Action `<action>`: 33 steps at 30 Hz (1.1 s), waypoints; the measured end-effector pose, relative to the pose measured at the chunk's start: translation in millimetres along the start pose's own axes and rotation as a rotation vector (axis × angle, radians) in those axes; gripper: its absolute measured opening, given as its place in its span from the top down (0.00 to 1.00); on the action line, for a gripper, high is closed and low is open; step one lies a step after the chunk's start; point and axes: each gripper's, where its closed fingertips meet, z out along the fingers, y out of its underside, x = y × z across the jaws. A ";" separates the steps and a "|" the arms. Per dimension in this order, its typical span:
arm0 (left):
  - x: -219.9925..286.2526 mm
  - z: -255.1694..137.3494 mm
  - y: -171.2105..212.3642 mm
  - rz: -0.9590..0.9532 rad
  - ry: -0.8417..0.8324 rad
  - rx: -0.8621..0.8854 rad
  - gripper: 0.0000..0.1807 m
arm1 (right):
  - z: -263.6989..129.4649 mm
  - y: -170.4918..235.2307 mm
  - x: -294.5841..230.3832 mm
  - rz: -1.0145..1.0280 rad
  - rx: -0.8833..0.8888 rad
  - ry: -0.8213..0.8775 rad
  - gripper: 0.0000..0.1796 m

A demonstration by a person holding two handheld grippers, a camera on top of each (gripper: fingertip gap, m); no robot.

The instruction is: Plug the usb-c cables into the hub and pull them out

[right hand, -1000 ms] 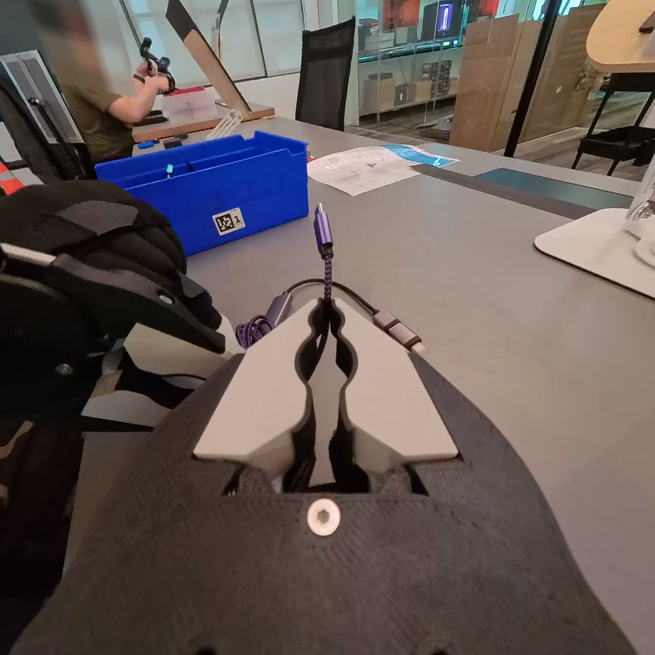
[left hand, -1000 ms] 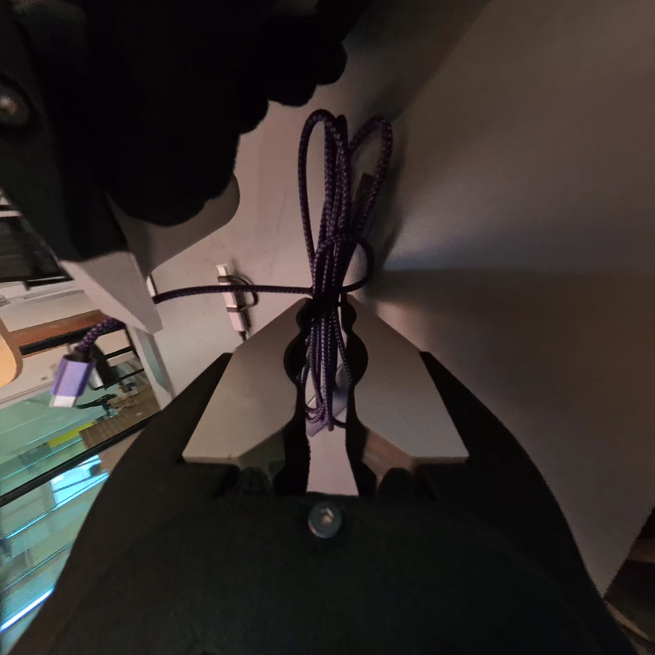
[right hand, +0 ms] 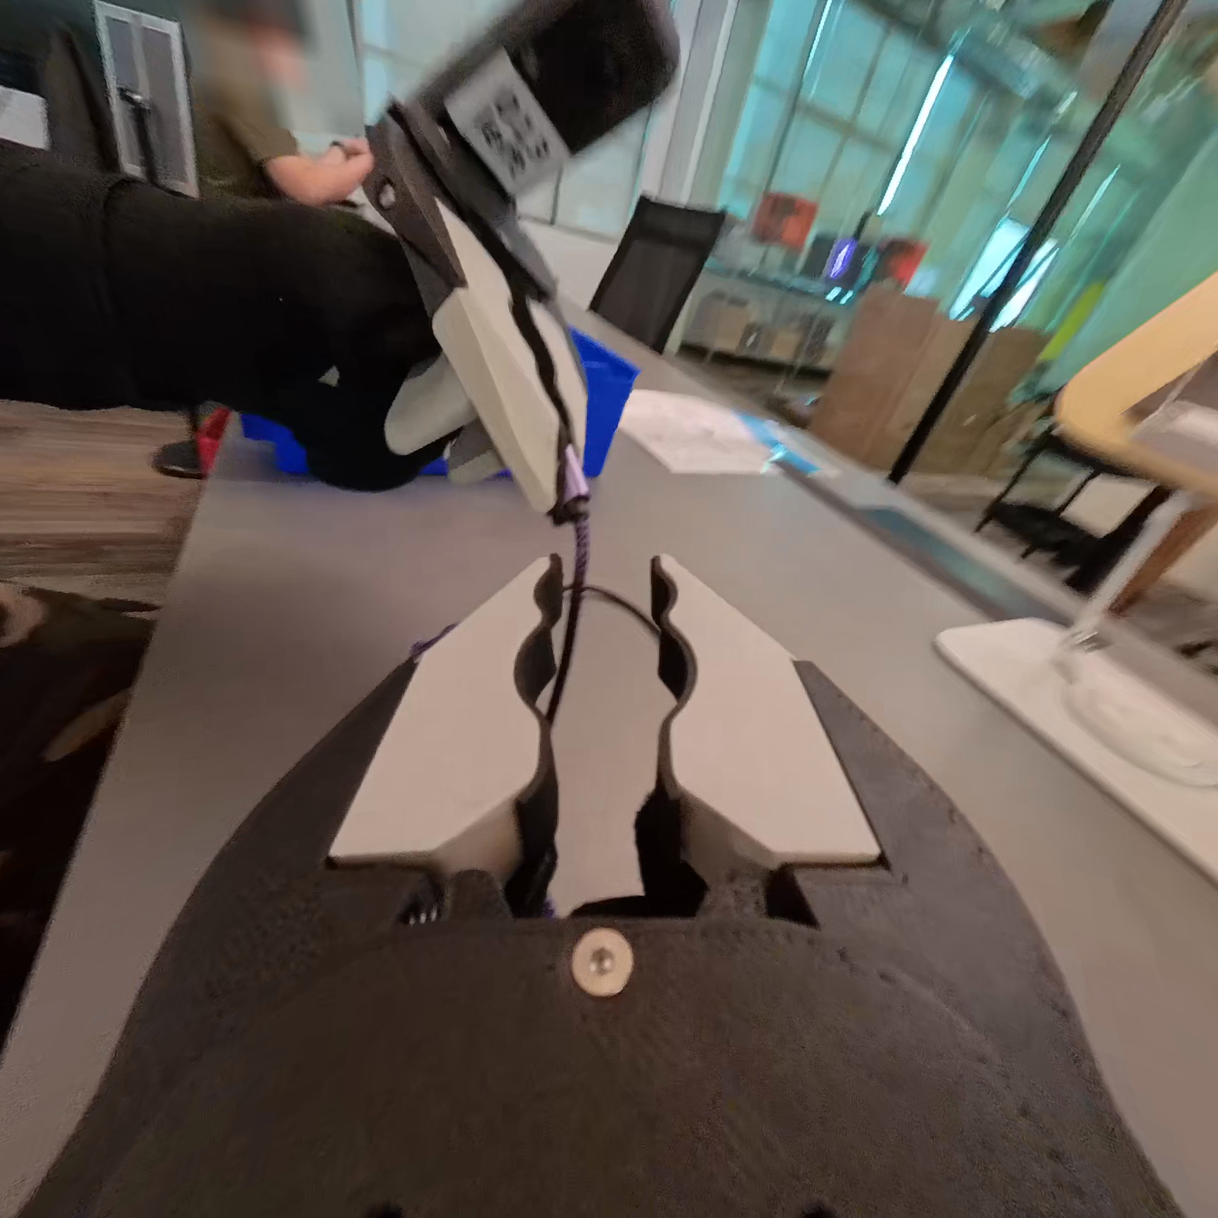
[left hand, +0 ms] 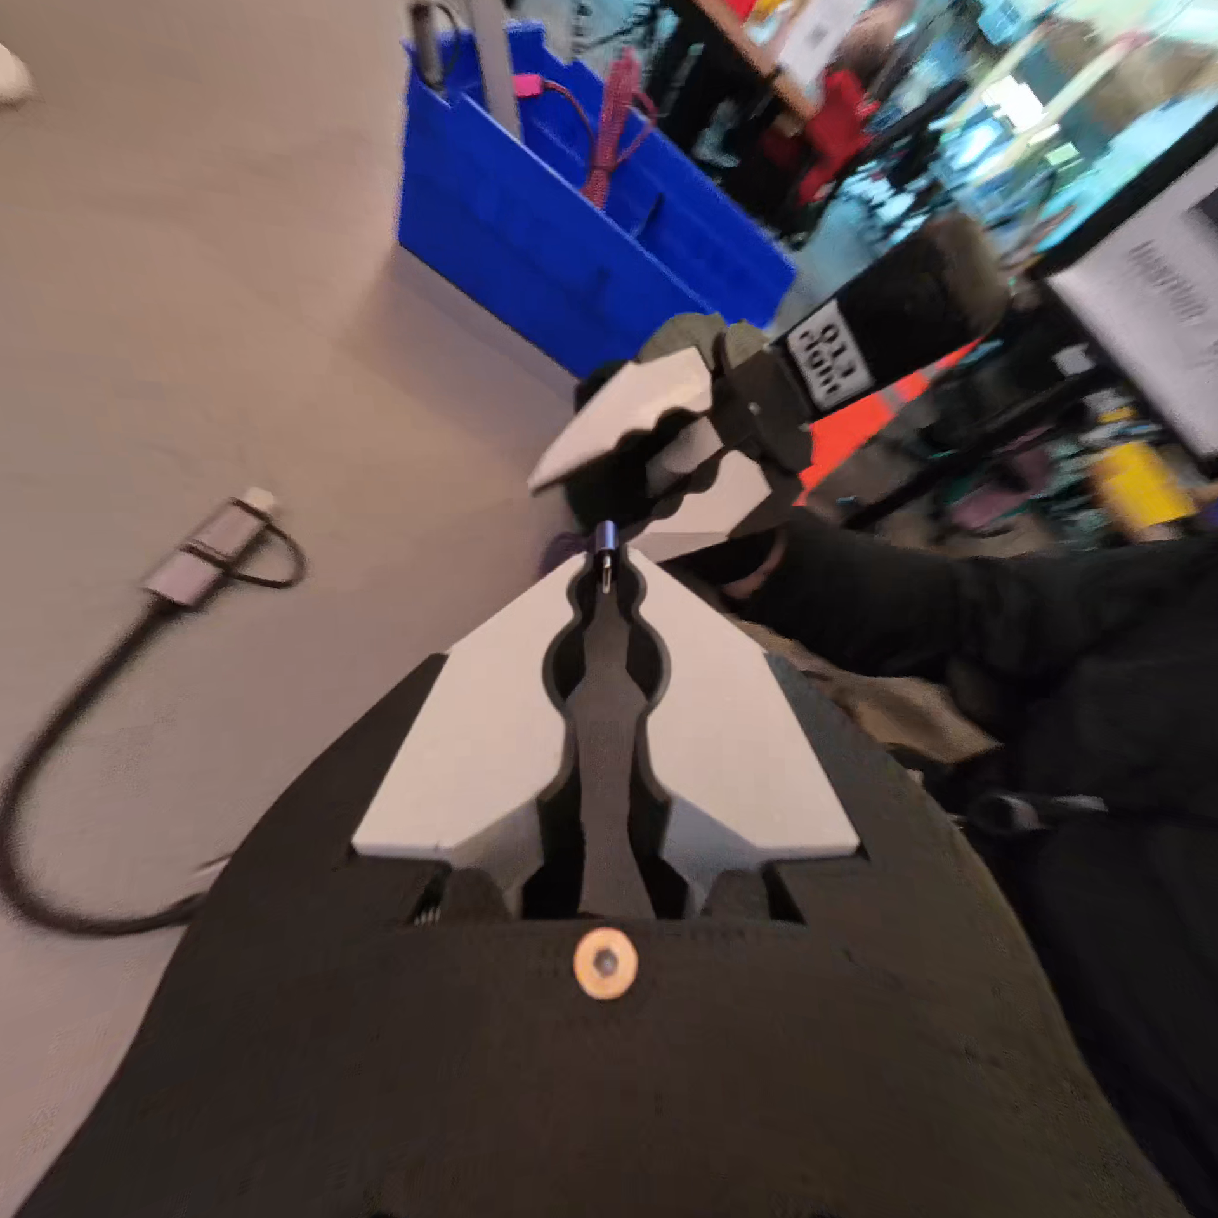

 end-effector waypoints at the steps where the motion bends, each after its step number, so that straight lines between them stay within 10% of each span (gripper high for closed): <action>1: 5.2 1.0 2.3 -0.058 0.078 -0.006 0.98 | -1.7 -6.7 1.0 -0.055 0.032 0.034 0.84; 16: 9.8 -0.1 18.0 -0.298 0.521 -0.055 0.98 | 6.8 -6.2 -28.0 -0.335 -0.006 0.019 0.93; 33: 1.3 -3.7 15.5 -0.307 0.512 -0.013 0.97 | 6.4 -0.8 -23.9 -0.285 -0.030 0.011 0.96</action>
